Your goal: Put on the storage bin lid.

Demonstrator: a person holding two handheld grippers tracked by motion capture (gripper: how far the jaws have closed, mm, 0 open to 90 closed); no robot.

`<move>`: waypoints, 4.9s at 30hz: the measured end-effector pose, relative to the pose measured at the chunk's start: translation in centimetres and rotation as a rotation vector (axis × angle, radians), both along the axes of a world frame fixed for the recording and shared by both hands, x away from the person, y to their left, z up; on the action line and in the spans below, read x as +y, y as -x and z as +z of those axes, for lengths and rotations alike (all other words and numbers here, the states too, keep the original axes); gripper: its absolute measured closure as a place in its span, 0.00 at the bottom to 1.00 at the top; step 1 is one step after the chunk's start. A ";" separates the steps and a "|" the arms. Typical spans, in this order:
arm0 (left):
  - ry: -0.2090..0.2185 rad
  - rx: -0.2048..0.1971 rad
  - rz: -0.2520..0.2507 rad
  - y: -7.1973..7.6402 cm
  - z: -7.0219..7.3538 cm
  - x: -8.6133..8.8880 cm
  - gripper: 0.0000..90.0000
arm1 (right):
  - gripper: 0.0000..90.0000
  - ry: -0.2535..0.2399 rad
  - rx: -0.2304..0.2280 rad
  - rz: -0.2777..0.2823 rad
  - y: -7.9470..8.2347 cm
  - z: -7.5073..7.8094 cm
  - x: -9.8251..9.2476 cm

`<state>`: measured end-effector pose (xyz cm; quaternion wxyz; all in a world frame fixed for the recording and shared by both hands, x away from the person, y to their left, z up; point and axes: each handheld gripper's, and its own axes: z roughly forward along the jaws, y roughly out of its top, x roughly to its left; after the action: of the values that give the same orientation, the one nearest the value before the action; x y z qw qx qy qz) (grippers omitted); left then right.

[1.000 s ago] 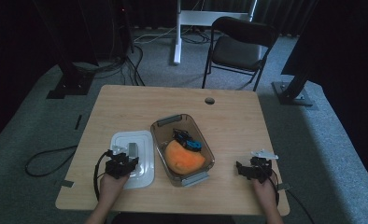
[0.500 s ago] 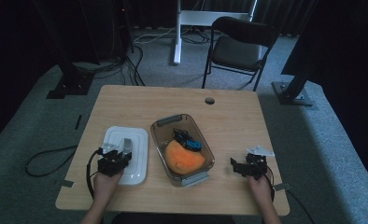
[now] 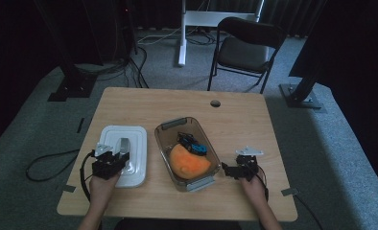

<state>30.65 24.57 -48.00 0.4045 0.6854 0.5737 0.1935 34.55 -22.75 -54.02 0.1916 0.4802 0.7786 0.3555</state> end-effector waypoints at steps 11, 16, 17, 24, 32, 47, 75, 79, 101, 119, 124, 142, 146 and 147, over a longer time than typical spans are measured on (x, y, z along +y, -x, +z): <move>0.005 -0.027 0.008 0.4 0.9 0.3 0.78 | 0.13 -0.011 0.004 0.065 -0.1 0.3 1.8; 0.009 -0.040 -0.008 0.6 1.7 0.2 0.78 | 0.13 -0.025 0.010 0.105 0.2 0.2 2.6; 0.013 -0.045 -0.010 0.6 1.9 0.1 0.78 | 0.13 -0.033 0.013 0.112 0.2 0.1 2.7; 0.015 -0.065 -0.022 0.9 3.1 0.1 0.78 | 0.14 -0.033 0.000 0.128 0.2 0.4 3.4; 0.013 -0.076 -0.025 1.3 4.2 -0.2 0.78 | 0.14 -0.056 0.006 0.128 0.4 0.2 3.5; 0.048 -0.144 -0.108 2.4 7.7 -1.3 0.78 | 0.14 -0.046 0.009 0.176 0.9 0.2 5.3; 0.064 -0.161 -0.258 2.0 9.3 -5.5 0.79 | 0.14 -0.001 -0.007 0.229 1.3 0.2 10.2; 0.069 -0.171 -0.297 1.8 9.3 -6.2 0.79 | 0.14 0.000 -0.004 0.243 1.4 0.1 10.9; 0.059 -0.131 -0.377 -0.1 8.3 -9.8 0.79 | 0.13 0.018 -0.008 0.123 0.7 0.1 7.6; 0.088 -0.042 -0.407 -2.3 7.2 -10.6 0.78 | 0.13 -0.007 0.010 0.102 0.7 0.0 6.6; 0.092 -0.023 -0.413 -2.5 6.9 -11.0 0.78 | 0.13 -0.002 0.011 0.101 0.7 -0.1 6.6; 0.083 -0.018 -0.400 -2.5 6.1 -11.3 0.78 | 0.13 -0.001 0.023 0.113 0.7 -0.2 6.6; 0.076 -0.018 -0.402 -2.5 6.1 -11.3 0.77 | 0.13 -0.001 0.023 0.112 0.6 -0.2 6.6; 0.060 -0.021 -0.399 -2.5 6.2 -11.4 0.76 | 0.13 -0.001 0.024 0.113 0.6 -0.2 6.6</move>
<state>33.12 13.19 -41.85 0.4611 0.7711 0.4277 0.0995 33.92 -16.14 -54.20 0.1615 0.4397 0.8068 0.3601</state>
